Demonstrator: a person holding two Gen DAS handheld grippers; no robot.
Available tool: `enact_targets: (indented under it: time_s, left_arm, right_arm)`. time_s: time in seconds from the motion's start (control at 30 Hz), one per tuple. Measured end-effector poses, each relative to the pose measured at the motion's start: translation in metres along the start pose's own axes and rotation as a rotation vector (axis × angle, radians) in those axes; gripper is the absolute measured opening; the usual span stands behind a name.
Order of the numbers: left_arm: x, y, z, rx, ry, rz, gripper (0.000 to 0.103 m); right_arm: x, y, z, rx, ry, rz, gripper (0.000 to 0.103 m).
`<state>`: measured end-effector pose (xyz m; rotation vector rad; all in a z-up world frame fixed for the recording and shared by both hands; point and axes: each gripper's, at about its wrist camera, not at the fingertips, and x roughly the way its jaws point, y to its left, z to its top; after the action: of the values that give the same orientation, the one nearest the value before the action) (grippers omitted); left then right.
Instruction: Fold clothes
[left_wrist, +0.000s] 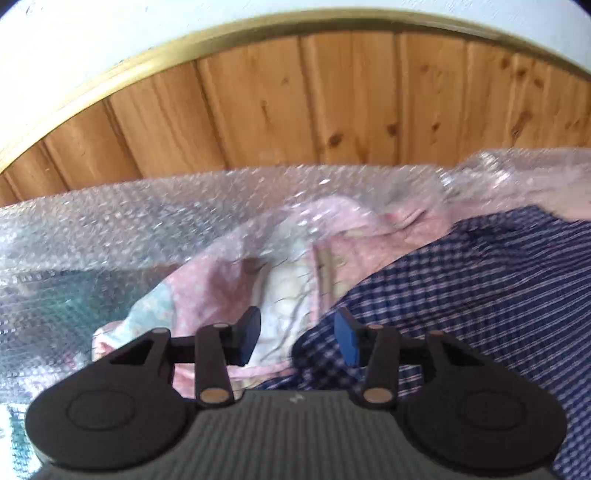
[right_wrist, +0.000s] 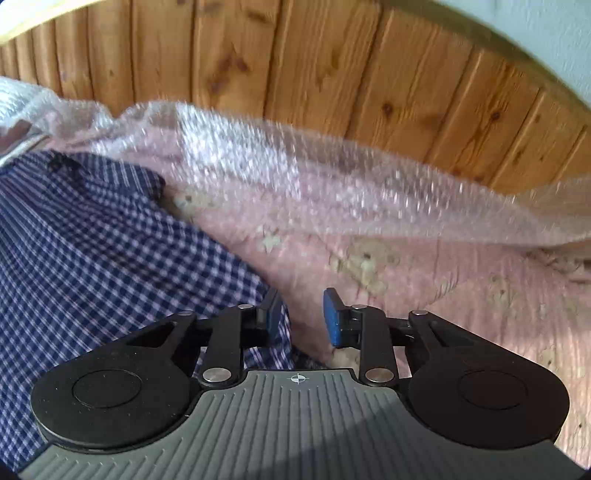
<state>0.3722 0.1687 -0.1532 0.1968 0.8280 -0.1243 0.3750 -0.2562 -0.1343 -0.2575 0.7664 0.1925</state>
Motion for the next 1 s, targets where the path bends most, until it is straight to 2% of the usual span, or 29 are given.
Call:
enact_targets:
  time_s: [0.07,0.1,0.17,0.23,0.3,0.33,0.37,0.4,0.43,0.47,0.57,0.67,0.7,0.73,0.8,0.87,0.9,0.97,1.0]
  left_arm:
    - [0.014,-0.011,0.002,0.001,0.029,-0.063,0.046]
    - [0.028,-0.014,-0.001,-0.001,0.059,-0.088,0.047]
    - [0.051,-0.011,-0.014,-0.003,0.107,-0.075,0.047]
    - [0.058,0.006,-0.028,-0.008,0.127,-0.041,0.043]
    - [0.050,0.017,-0.035,-0.006,0.127,0.008,0.043]
    - [0.044,0.022,-0.037,-0.003,0.125,0.036,0.047]
    - [0.037,0.026,-0.040,0.000,0.123,0.065,0.045]
    - [0.028,0.028,-0.042,-0.012,0.115,0.054,0.044]
    - [0.019,0.029,-0.044,-0.031,0.108,0.019,0.044]
    - [0.017,0.029,-0.048,-0.032,0.115,0.018,0.045]
    - [0.008,0.030,-0.059,-0.034,0.136,0.015,0.048]
    - [0.000,0.031,-0.071,-0.036,0.157,0.012,0.048]
    - [-0.003,0.032,-0.074,-0.037,0.164,0.011,0.049]
    - [-0.006,0.032,-0.078,-0.038,0.171,0.010,0.058]
    - [-0.011,0.033,-0.086,-0.039,0.185,0.008,0.062]
    - [-0.017,0.033,-0.093,-0.040,0.199,0.006,0.045]
    - [-0.026,0.030,-0.096,-0.051,0.189,-0.018,0.041]
    - [-0.059,0.014,-0.101,-0.082,0.141,-0.126,0.043]
    - [-0.069,0.001,-0.108,-0.074,0.145,-0.181,0.047]
  right_arm:
    - [-0.003,0.016,0.009,-0.021,-0.034,0.063,0.030]
    - [0.003,0.024,0.010,-0.032,-0.025,0.099,0.030]
    - [0.024,0.038,0.006,-0.063,0.033,0.161,0.035]
    - [0.034,0.032,-0.012,-0.080,0.075,0.142,0.036]
    - [0.036,0.017,-0.030,-0.071,0.106,0.098,0.044]
    - [0.031,0.005,-0.036,-0.045,0.118,0.062,0.043]
    - [0.026,-0.007,-0.042,-0.019,0.131,0.026,0.042]
    - [0.018,-0.012,-0.047,-0.028,0.133,-0.004,0.040]
    - [0.006,-0.011,-0.049,-0.032,0.114,0.015,0.039]
    - [-0.009,-0.008,-0.050,-0.027,0.087,0.058,0.039]
    - [-0.041,0.025,-0.055,-0.059,0.033,0.254,0.037]
    - [-0.038,0.058,-0.084,-0.193,0.112,0.350,0.039]
    - [-0.038,0.056,-0.096,-0.207,0.120,0.357,0.039]
    - [-0.039,0.048,-0.107,-0.205,0.117,0.353,0.040]
    - [-0.043,0.029,-0.116,-0.166,0.153,0.317,0.041]
    - [-0.050,0.019,-0.119,-0.175,0.194,0.261,0.042]
    - [-0.055,0.020,-0.118,-0.189,0.206,0.234,0.043]
    - [-0.074,0.038,-0.116,-0.234,0.181,0.224,0.043]
    - [-0.085,0.051,-0.117,-0.243,0.162,0.262,0.043]
